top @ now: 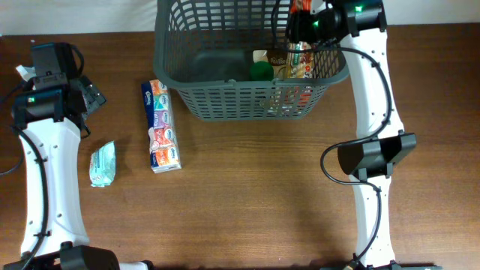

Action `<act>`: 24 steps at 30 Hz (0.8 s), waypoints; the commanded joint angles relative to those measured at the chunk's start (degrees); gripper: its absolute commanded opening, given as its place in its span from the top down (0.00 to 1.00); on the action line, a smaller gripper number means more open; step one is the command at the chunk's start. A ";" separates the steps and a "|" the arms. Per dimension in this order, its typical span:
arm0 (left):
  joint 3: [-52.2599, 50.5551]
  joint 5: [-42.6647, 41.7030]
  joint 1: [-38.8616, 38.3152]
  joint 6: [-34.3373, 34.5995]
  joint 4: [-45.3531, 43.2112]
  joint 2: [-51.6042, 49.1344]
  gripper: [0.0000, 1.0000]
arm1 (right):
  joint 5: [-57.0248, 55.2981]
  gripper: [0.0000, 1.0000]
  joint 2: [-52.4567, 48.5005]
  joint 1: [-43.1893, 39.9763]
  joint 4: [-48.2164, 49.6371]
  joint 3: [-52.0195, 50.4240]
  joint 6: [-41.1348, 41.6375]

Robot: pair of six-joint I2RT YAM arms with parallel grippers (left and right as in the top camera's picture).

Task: Pack container
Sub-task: 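Open the right gripper and withdraw it to the right edge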

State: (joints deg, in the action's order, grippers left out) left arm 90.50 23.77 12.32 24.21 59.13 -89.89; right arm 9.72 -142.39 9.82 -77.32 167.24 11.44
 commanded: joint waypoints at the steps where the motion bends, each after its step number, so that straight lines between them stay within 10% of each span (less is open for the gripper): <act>1: 0.74 -0.07 0.22 -0.50 0.04 0.72 0.00 | 1.49 0.30 8.13 -0.13 0.39 5.75 -0.28; 10: 0.74 -0.04 0.22 -0.50 0.04 0.72 0.00 | -10.38 0.02 20.63 -0.57 -0.94 10.56 -2.16; 24: 0.74 -0.07 0.22 -0.50 0.04 0.72 0.00 | -43.17 0.01 27.36 -19.26 -14.08 9.20 10.29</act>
State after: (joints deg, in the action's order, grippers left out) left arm 90.50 23.77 12.32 24.21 59.11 -89.89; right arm -26.98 -114.50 -3.73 -90.59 177.62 16.36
